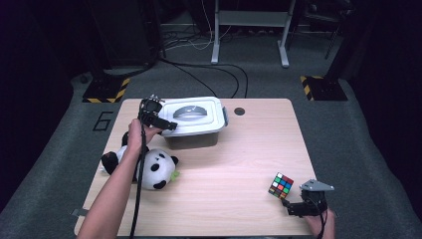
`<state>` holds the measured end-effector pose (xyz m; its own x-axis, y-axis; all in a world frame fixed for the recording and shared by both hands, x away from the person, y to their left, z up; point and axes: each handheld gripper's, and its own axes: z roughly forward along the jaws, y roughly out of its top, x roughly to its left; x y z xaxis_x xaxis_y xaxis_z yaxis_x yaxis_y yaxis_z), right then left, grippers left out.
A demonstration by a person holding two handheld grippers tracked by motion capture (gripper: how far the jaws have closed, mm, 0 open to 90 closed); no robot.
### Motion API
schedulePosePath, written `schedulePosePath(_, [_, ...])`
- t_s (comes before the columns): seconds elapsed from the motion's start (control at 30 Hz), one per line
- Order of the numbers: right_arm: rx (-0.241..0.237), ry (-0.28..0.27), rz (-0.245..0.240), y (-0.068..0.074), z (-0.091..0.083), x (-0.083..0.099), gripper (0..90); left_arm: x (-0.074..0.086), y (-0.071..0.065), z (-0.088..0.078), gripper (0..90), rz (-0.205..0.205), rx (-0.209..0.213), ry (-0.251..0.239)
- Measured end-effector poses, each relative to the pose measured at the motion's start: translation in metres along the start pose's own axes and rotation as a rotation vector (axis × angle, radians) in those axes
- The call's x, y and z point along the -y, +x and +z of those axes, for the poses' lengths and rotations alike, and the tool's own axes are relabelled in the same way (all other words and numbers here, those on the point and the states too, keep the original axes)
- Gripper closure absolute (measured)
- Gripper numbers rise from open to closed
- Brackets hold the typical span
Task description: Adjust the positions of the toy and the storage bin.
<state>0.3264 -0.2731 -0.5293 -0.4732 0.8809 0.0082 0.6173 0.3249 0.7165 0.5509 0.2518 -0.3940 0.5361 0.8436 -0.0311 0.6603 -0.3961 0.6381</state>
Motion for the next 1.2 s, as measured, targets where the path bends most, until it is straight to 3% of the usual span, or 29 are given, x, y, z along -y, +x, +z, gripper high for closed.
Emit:
schedulePosePath(0.4, [0.001,-0.001,0.003,0.0,0.0,0.0,0.0,-0.008,-0.013,0.006,1.9,0.048,0.016,0.007])
schedulePosePath(1.2, [0.001,0.0,-0.001,0.0,0.0,0.0,0.0,-0.022,-0.035,0.024,2.2,0.045,0.097,-0.007])
